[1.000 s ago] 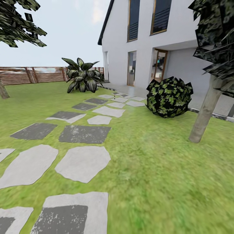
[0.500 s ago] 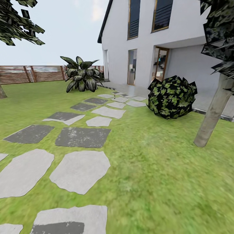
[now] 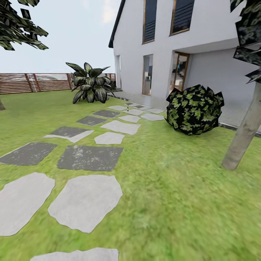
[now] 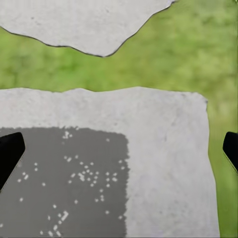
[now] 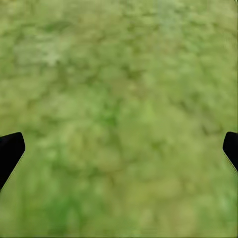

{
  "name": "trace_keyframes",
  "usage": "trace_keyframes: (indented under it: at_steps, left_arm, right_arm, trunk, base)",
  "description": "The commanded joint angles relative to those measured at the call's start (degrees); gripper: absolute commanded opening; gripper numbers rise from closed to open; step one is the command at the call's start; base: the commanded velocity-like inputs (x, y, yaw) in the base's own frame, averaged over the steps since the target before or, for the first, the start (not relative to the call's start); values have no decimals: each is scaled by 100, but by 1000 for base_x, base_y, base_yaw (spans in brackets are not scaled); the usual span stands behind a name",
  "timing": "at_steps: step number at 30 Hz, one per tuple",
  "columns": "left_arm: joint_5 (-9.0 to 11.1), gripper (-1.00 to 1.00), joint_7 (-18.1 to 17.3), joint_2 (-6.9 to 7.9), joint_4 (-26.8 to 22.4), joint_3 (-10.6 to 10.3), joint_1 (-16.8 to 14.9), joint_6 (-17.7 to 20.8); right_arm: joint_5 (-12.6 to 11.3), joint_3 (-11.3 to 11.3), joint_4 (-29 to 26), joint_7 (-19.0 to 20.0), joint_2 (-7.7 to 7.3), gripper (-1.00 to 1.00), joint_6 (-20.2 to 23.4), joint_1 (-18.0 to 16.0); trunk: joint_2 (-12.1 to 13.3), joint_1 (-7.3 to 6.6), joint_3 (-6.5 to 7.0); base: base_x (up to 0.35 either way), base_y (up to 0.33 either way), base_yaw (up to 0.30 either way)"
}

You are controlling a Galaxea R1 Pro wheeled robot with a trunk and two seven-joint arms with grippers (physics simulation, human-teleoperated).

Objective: In the garden, pick up the pesticide atomizer on the floor and spray pesticide onto both trees until each tree trunk is fully covered.

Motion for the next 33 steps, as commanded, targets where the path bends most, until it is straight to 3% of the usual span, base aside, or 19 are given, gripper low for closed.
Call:
trace_keyframes:
  at_steps: [1, 22, 33]
  left_arm:
    - [0, 100, 0, 0, 0, 1, 0, 0]
    - [0, 100, 0, 0, 0, 2, 0, 0]
    - [0, 100, 0, 0, 0, 2, 0, 0]
  right_arm:
    - [0, 2, 0, -1, 0, 100, -2, 0]
    - [8, 3, 0, -2, 0, 100, -6, 0]
    - [9, 5, 0, -7, 0, 100, 0, 0]
  trunk:
    - [0, 0, 0]
    - [0, 0, -1]
    - [0, 0, -84]
  base:
    - [340, 0, 0]
    - [340, 0, 0]
    - [340, 0, 0]
